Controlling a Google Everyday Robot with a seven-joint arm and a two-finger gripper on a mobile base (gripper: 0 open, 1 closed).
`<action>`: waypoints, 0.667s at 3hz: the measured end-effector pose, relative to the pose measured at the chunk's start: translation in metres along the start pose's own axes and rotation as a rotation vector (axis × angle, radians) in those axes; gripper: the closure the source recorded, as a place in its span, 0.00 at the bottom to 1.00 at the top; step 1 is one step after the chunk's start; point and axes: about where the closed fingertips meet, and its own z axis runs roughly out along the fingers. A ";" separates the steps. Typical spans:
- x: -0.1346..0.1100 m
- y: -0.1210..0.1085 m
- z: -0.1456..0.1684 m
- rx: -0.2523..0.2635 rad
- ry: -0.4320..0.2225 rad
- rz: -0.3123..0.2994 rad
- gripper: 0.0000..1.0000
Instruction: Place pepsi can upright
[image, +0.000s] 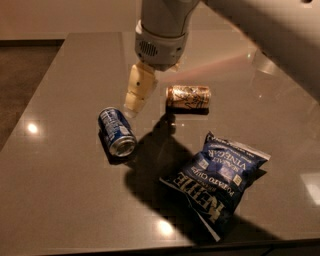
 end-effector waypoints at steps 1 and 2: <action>-0.014 0.029 0.011 -0.036 -0.006 0.008 0.00; -0.021 0.043 0.025 -0.053 0.002 0.031 0.00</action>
Offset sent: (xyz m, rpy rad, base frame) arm -0.0333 0.0590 -0.0380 0.0224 0.0944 -0.0469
